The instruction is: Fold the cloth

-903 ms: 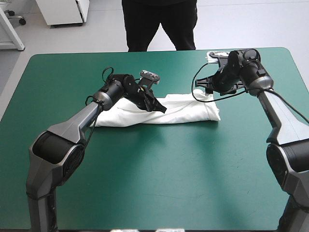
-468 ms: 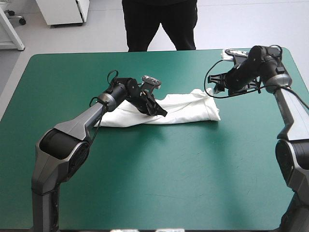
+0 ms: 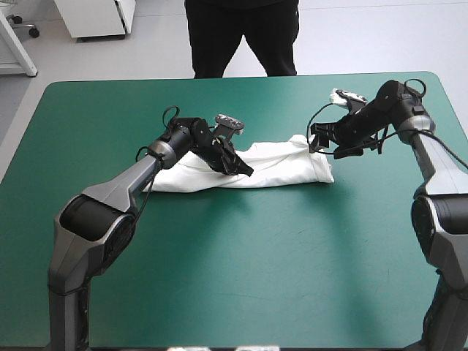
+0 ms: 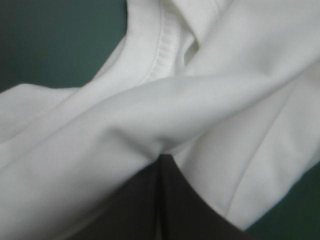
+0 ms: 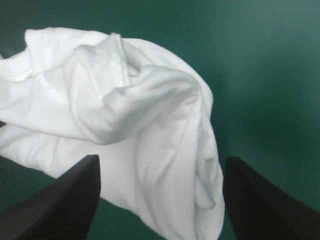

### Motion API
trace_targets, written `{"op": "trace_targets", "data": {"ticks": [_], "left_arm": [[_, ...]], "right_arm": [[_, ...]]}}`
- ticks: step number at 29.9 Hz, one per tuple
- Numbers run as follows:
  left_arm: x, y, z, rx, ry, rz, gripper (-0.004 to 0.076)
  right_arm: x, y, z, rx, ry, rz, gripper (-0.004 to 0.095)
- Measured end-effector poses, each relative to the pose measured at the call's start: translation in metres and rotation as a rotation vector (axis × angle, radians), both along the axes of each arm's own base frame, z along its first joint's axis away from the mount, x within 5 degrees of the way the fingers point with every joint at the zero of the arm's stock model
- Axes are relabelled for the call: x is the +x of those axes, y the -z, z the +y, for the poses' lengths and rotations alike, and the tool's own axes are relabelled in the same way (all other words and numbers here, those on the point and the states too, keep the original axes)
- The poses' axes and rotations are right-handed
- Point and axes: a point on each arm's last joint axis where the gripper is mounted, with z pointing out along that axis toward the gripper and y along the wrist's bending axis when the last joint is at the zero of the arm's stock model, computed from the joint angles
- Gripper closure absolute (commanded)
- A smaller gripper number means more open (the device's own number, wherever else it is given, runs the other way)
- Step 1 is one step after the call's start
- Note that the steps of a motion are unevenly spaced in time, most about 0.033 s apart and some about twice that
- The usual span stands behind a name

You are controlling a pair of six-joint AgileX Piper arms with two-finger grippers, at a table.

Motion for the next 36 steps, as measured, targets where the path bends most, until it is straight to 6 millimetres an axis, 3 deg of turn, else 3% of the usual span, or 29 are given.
{"op": "trace_targets", "data": {"ticks": [8, 17, 19, 23, 31, 36], "left_arm": [[0.000, 0.000, 0.000, 0.000, 0.000, 0.001, 0.0733], [0.000, 0.000, 0.000, 0.000, 0.000, 0.000, 0.0733], [0.000, 0.000, 0.000, 0.000, 0.000, 0.000, 0.0733], [0.000, 0.000, 0.000, 0.000, 0.000, 0.000, 0.0733], [0.000, 0.000, 0.000, 0.002, 0.006, -0.003, 0.0733], [0.000, 0.000, 0.000, 0.002, 0.007, -0.003, 0.0733]], "right_arm": [[0.009, 0.031, 0.001, 0.005, -0.001, 0.069, 0.0269], [0.013, 0.048, 0.011, 0.025, -0.016, 0.110, 0.0423], [0.012, 0.050, 0.020, 0.029, -0.037, 0.113, 0.0542], [0.011, 0.054, 0.035, 0.022, -0.068, 0.119, 0.0928], [0.016, 0.046, 0.040, -0.001, -0.070, 0.112, 0.0923], [0.020, 0.014, 0.042, 0.008, -0.079, 0.032, 0.0923]]}}
